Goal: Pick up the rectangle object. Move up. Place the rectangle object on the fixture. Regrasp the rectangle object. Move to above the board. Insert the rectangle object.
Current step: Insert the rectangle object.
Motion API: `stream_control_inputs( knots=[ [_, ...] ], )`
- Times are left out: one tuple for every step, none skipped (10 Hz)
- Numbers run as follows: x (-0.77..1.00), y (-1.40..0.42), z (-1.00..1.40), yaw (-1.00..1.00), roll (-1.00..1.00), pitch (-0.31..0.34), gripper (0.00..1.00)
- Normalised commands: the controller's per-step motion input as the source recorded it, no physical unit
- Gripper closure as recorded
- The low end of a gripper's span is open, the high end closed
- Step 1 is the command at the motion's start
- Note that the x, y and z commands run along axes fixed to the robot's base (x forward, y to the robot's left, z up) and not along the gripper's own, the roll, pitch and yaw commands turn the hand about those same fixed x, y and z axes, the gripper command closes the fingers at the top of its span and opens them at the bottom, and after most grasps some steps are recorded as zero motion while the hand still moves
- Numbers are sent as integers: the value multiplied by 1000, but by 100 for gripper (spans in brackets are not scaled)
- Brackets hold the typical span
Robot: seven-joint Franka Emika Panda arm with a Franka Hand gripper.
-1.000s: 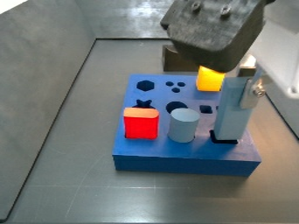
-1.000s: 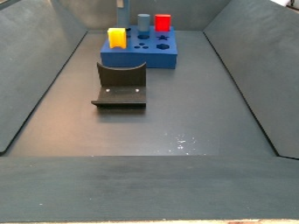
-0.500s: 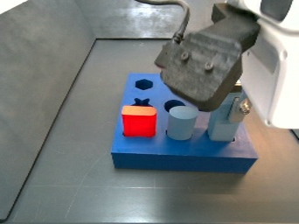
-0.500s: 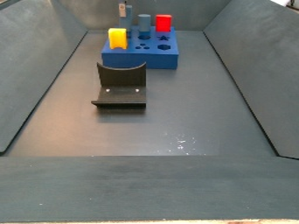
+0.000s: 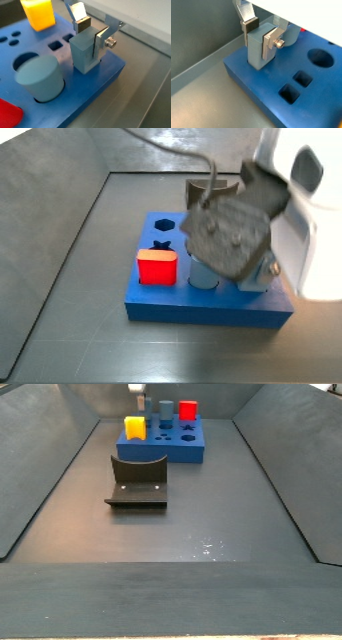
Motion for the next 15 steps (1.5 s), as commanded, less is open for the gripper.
stream_control_inputs(
  knots=[
    [180,-51,-777,-137,49,426,100],
    [251,0,-554,-306,74,611,100],
    [254,-69,-600,-329,0,554,100],
    [0,0,-9,0,-69,0,100],
    [0,0,-29,0,0,0,100],
    [123,0,-497,-14,-3,143,100],
    [11,-83,-1000,-29,-3,9,100],
    [74,-49,-1000,0,0,0,100],
    [11,-29,-1000,0,0,0,100],
    [0,0,-40,0,0,0,100],
    [-94,0,-200,0,71,-111,100],
    [40,-209,-1000,0,197,0,100],
    [0,-143,-1000,0,37,0,100],
    [0,-140,-1000,0,37,0,100],
    [0,-140,-1000,0,34,0,100]
  ],
)
